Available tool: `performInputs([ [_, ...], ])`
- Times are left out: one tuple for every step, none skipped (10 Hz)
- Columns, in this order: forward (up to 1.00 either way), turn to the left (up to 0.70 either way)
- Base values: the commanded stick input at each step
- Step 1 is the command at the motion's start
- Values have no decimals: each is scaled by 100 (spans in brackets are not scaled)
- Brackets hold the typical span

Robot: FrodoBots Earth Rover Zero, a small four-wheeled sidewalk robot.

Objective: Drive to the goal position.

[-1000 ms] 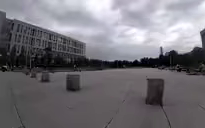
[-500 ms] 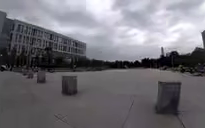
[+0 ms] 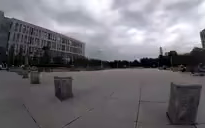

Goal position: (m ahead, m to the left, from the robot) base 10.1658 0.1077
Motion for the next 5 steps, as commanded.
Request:
performInputs([
  [70,0],
  [70,0],
  [70,0],
  [70,0],
  [70,-27],
])
